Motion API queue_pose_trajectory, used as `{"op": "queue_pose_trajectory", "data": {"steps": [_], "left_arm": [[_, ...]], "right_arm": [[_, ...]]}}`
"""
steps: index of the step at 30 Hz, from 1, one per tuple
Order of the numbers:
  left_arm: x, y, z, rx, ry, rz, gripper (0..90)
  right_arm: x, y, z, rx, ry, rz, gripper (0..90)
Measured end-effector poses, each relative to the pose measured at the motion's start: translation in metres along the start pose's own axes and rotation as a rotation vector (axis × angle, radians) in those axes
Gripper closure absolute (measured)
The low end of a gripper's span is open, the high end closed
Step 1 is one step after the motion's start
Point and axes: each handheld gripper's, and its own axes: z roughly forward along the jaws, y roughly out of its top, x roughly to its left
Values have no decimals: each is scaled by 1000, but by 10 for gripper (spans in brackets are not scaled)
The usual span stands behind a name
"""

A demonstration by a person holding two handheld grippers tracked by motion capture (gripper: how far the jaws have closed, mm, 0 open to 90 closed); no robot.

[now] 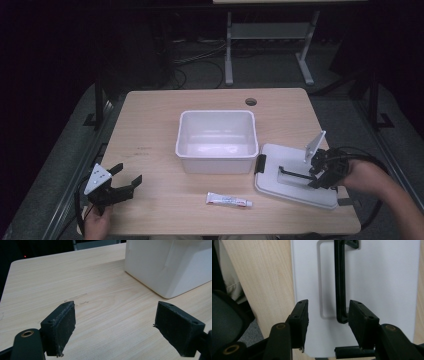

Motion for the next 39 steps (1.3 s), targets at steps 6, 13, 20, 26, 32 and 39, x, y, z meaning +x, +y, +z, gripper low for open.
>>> {"op": "queue_pose_trajectory", "data": {"steps": [6,13,20,26,32,39], "left_arm": [[0,0,-1,-4,2,-1,163],[1,0,-2,-6,3,-4,163],[0,0,-1,-5,1,-3,163],[1,0,-2,-9,4,-7,163],[2,0,-2,-10,3,-9,163],[2,0,-2,-11,1,-7,163]], "right_arm": [[13,-5,-3,5,-2,-4,497],[24,-5,-4,19,2,-6,492],[37,5,-2,13,17,-39,491],[45,17,2,5,40,-63,486],[54,31,4,14,51,-96,481],[62,49,7,12,69,-138,477]]}}
